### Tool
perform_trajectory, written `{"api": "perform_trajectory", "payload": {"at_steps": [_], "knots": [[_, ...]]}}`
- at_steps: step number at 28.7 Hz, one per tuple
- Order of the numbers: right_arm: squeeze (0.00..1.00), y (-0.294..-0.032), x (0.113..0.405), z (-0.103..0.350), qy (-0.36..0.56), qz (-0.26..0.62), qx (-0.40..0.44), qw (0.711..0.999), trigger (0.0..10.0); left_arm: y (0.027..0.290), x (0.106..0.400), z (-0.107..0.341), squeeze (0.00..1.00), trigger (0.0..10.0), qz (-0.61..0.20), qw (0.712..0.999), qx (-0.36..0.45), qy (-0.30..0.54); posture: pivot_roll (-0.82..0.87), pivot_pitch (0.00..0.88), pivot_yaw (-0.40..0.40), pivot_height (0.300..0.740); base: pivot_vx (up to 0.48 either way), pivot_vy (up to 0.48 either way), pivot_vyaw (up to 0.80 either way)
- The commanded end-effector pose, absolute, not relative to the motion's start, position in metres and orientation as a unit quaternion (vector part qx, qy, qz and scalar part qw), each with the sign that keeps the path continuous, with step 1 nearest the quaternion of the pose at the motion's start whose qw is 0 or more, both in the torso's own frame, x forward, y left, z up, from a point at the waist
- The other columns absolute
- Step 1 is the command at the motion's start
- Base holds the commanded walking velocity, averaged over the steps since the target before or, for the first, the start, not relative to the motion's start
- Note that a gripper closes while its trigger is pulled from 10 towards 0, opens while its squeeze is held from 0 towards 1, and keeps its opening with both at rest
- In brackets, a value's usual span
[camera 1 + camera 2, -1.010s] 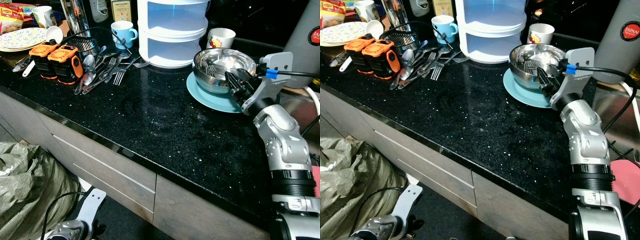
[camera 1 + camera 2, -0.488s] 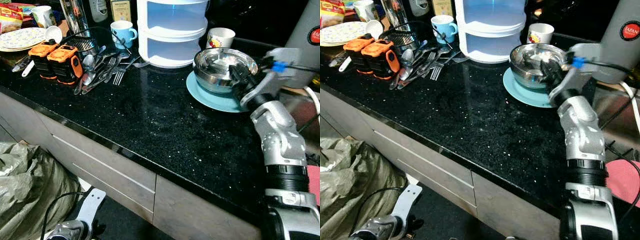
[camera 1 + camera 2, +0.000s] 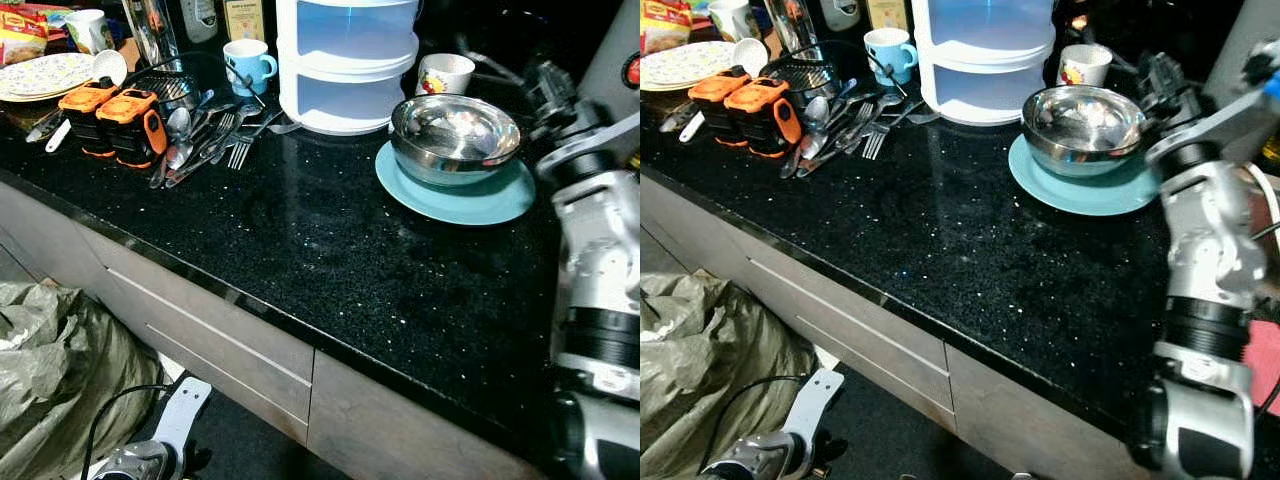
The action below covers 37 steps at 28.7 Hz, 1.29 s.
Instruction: Kitchen organization
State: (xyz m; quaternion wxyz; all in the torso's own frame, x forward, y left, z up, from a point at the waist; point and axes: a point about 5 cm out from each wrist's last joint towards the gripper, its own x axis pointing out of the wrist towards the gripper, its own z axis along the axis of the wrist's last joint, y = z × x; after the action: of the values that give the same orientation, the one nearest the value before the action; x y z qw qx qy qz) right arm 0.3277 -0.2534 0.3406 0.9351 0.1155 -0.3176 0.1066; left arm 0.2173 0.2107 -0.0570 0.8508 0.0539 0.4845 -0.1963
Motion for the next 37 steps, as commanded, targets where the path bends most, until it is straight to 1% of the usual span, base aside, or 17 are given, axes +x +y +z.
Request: {"api": "perform_trajectory", "payload": {"at_steps": [1,5,6,7,8,9,20,23,24,25,26,27,31,32,33,35,37], "knots": [[0.0,-0.257,0.321,0.351,-0.328,0.106,0.089,0.934,0.0,0.213,0.211,-0.061,0.0,10.0,-0.191,0.847,0.051,0.494,0.01,0.139,0.003,0.74,0.0,0.0,0.0],[0.0,-0.276,0.307,0.364,-0.326,0.092,0.023,0.941,0.0,0.213,0.211,-0.061,0.0,10.0,-0.193,0.846,0.052,0.494,0.01,0.139,0.003,0.74,0.0,0.0,0.0],[0.0,-0.279,0.303,0.365,-0.323,0.104,0.016,0.94,1.1,0.213,0.211,-0.061,0.0,10.0,-0.193,0.846,0.052,0.494,0.0,0.142,0.007,0.74,0.0,0.0,0.0],[0.0,-0.281,0.301,0.366,-0.321,0.114,0.015,0.94,1.1,0.213,0.211,-0.061,0.0,10.0,-0.194,0.846,0.052,0.494,0.0,0.141,0.006,0.74,0.0,0.0,0.0],[0.0,-0.278,0.298,0.365,-0.32,0.137,0.02,0.937,2.5,0.213,0.211,-0.06,0.0,10.0,-0.194,0.846,0.052,0.494,0.0,0.141,0.006,0.74,0.0,0.0,-0.67],[0.0,-0.274,0.296,0.363,-0.317,0.164,0.024,0.934,2.6,0.213,0.211,-0.06,0.0,10.0,-0.194,0.846,0.052,0.494,0.0,0.141,0.006,0.74,0.0,0.0,-0.68],[0.0,-0.253,0.292,0.335,-0.239,0.27,-0.041,0.932,2.2,0.213,0.212,-0.06,0.0,10.0,-0.194,0.846,0.048,0.494,0.0,0.158,0.008,0.74,0.0,0.0,-0.73],[0.0,-0.264,0.29,0.335,-0.212,0.252,-0.09,0.94,4.6,0.212,0.211,-0.06,0.0,10.0,-0.199,0.843,0.048,0.497,-0.01,0.162,0.011,0.74,0.0,0.0,-0.77],[0.0,-0.266,0.29,0.335,-0.206,0.249,-0.099,0.941,4.6,0.212,0.211,-0.06,0.0,10.0,-0.2,0.843,0.047,0.498,-0.01,0.162,0.011,0.74,0.0,0.0,-0.77],[0.0,-0.272,0.291,0.334,-0.192,0.233,-0.117,0.946,5.6,0.212,0.211,-0.06,0.0,10.0,-0.203,0.841,0.045,0.499,-0.01,0.16,0.009,0.74,0.0,0.0,-0.62],[0.0,-0.276,0.292,0.333,-0.182,0.222,-0.129,0.949,5.6,0.212,0.211,-0.06,0.0,10.0,-0.204,0.841,0.045,0.5,-0.01,0.16,0.009,0.74,0.0,0.0,-0.62],[0.0,-0.281,0.293,0.332,-0.17,0.209,-0.137,0.953,6.8,0.211,0.211,-0.06,0.0,10.0,-0.206,0.839,0.044,0.501,-0.01,0.16,0.009,0.74,0.0,0.0,-0.59],[0.0,-0.294,0.296,0.326,-0.126,0.165,-0.163,0.965,6.8,0.211,0.21,-0.061,0.0,10.0,-0.208,0.837,0.037,0.504,-0.01,0.163,0.012,0.74,0.0,0.0,-0.54],[0.0,-0.299,0.296,0.323,-0.1,0.15,-0.18,0.967,7.5,0.211,0.209,-0.061,0.0,10.0,-0.209,0.837,0.036,0.504,-0.01,0.164,0.01,0.74,0.0,0.0,-0.43],[0.0,-0.301,0.295,0.321,-0.083,0.146,-0.191,0.967,9.4,0.211,0.209,-0.061,0.0,10.0,-0.209,0.837,0.037,0.504,-0.01,0.163,0.011,0.74,0.0,0.0,0.0],[0.0,-0.302,0.294,0.317,-0.054,0.147,-0.215,0.964,10.0,0.21,0.209,-0.061,0.0,10.0,-0.212,0.836,0.038,0.505,-0.01,0.163,0.011,0.74,0.0,0.0,0.0],[0.0,-0.303,0.293,0.314,-0.035,0.148,-0.231,0.961,10.0,0.21,0.209,-0.061,0.0,10.0,-0.214,0.835,0.039,0.506,-0.01,0.17,0.015,0.74,0.0,0.0,0.0]]}}
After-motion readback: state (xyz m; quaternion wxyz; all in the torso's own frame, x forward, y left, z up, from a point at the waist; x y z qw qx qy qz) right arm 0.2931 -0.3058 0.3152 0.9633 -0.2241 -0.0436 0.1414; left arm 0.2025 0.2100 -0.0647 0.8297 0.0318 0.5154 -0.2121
